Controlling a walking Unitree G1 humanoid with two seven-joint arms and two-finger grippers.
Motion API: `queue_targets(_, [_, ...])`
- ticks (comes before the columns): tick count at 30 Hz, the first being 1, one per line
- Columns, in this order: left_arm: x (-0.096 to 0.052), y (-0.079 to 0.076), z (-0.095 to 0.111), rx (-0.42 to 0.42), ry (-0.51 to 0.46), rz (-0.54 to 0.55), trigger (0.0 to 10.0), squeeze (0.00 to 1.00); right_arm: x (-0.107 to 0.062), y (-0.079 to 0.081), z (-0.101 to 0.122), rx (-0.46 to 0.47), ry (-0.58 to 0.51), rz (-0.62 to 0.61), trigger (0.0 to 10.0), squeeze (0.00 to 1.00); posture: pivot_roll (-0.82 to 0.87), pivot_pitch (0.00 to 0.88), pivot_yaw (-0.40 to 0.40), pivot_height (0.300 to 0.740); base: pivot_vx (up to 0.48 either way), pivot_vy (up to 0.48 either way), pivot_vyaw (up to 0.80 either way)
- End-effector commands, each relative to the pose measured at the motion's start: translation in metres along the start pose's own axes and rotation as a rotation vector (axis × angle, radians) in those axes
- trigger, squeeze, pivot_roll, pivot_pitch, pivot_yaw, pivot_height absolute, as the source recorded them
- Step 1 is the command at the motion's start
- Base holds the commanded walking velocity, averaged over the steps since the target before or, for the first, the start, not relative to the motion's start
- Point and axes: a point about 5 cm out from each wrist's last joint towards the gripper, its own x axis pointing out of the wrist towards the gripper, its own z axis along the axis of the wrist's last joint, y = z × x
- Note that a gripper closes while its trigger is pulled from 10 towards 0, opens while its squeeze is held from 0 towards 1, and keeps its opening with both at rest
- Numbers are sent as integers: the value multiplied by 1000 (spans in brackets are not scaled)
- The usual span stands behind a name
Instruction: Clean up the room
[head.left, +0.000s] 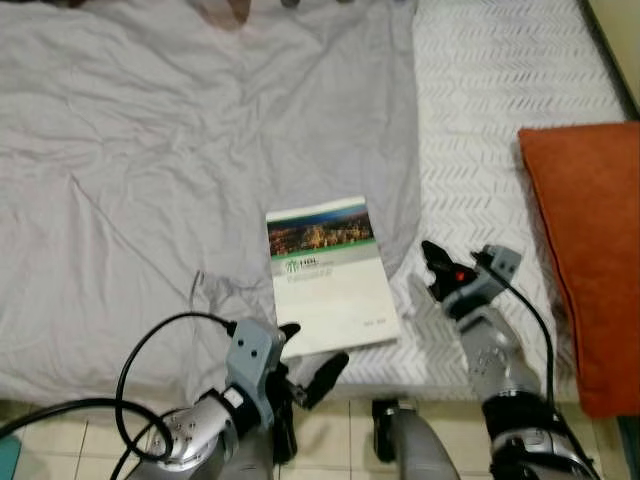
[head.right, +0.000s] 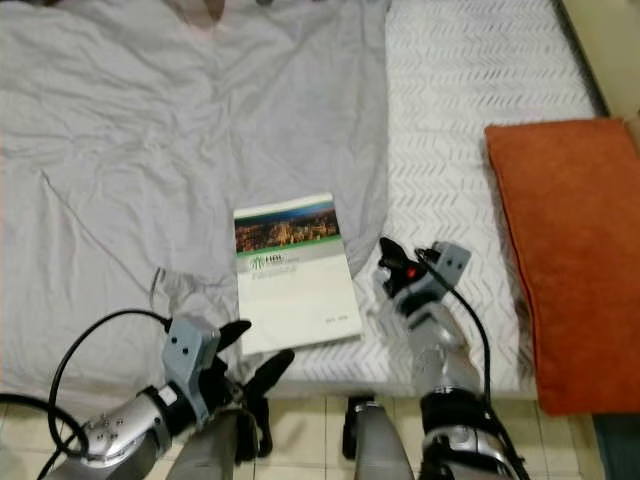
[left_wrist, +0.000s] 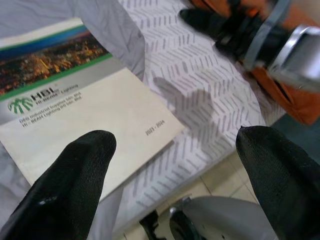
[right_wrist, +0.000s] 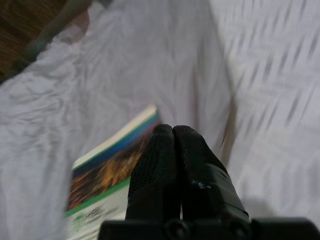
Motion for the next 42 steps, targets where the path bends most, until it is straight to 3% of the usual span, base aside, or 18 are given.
queue_targets(1, [-1,-2,-10,-9,34,0,10000,0,-11,-7,-9,-57,56,-48,6118,0,15,335,23,740,0,0,0])
queue_targets(2, [0,-2,-10,-5,29,0,10000,0,-15,-11,-10,-65,65,-65,10000,0,11,334,25,740,0,0,0])
queue_targets(3, [2,-2,-10,9,27,0,10000,0,-22,-15,-20,-20,105,-62,10000,1000,9,346,31,740,0,0,0])
queue_targets(4, [2,-2,-10,9,27,0,10000,0,-22,-15,-20,-20,105,-62,10000,1000,9,346,31,740,0,0,0])
queue_targets(6, [0,-4,-12,29,31,-26,10000,0,-33,-16,-41,107,185,-62,10000,1000,17,378,39,740,0,0,0])
queue_targets(12, [-11,5,-19,27,63,-10,10000,0,-47,-15,-79,270,306,-89,10000,1000,46,461,64,740,0,0,0])
queue_targets(17, [-17,8,-13,30,55,16,10000,0,-43,-3,-88,360,310,-39,10000,1000,74,502,87,740,0,0,0])
queue_targets(27, [-26,-9,-22,19,93,-38,10000,0,-31,6,-97,273,346,-55,10000,1000,99,522,90,740,0,0,0])
queue_targets(32, [-28,-8,-20,17,93,-23,10000,0,-32,-1,-97,116,371,-90,10000,1000,109,529,85,740,0,0,0])
queue_targets(34, [-30,-9,-20,16,94,-19,10000,0,-32,-3,-96,67,367,-92,10000,0,113,535,86,740,0,0,0])
queue_targets(42, [-34,-13,-21,7,102,-18,10000,0,-36,-4,-103,20,394,-90,10000,0,126,551,92,740,0,0,0])
